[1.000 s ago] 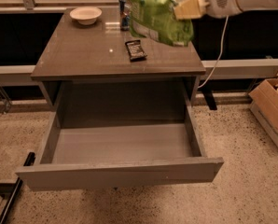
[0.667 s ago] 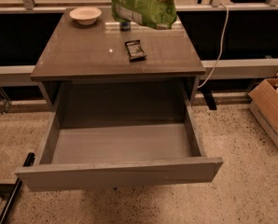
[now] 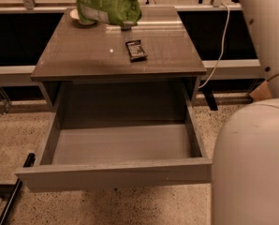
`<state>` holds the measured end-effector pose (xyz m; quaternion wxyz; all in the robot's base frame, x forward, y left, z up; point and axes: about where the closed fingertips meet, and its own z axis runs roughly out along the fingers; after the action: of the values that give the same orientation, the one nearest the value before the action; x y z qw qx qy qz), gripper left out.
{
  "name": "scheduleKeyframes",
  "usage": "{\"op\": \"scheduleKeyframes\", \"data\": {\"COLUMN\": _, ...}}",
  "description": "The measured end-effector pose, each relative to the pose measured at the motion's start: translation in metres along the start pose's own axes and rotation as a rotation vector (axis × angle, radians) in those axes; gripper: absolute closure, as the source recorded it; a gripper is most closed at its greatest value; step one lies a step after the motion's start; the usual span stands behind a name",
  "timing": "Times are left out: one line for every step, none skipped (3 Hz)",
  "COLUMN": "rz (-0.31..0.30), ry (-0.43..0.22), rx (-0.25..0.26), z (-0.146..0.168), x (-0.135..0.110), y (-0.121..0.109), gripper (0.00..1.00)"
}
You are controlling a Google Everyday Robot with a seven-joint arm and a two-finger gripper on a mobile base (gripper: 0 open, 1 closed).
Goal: Pick green rice chip bag from top drawer and place on counter
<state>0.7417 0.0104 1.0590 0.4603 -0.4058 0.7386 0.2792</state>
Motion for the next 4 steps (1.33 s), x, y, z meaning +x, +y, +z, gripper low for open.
{"op": "scheduleKeyframes", "data": {"rz": 0.002, "ry": 0.011, "rx": -0.056, "z": 0.047, "x": -0.004, "y": 0.016, "gripper": 1.0}}
{"op": "scheduleKeyframes", "data": {"rz": 0.019, "ry": 0.021, "rx": -0.071, "z": 0.09, "x": 0.004, "y": 0.021, "gripper": 1.0}}
{"op": "scheduleKeyframes", "data": {"rz": 0.062, "ry": 0.027, "rx": -0.087, "z": 0.135, "x": 0.022, "y": 0.022, "gripper": 1.0}}
{"op": "scheduleKeyframes", "data": {"rz": 0.061, "ry": 0.028, "rx": -0.09, "z": 0.136, "x": 0.022, "y": 0.023, "gripper": 0.81}}
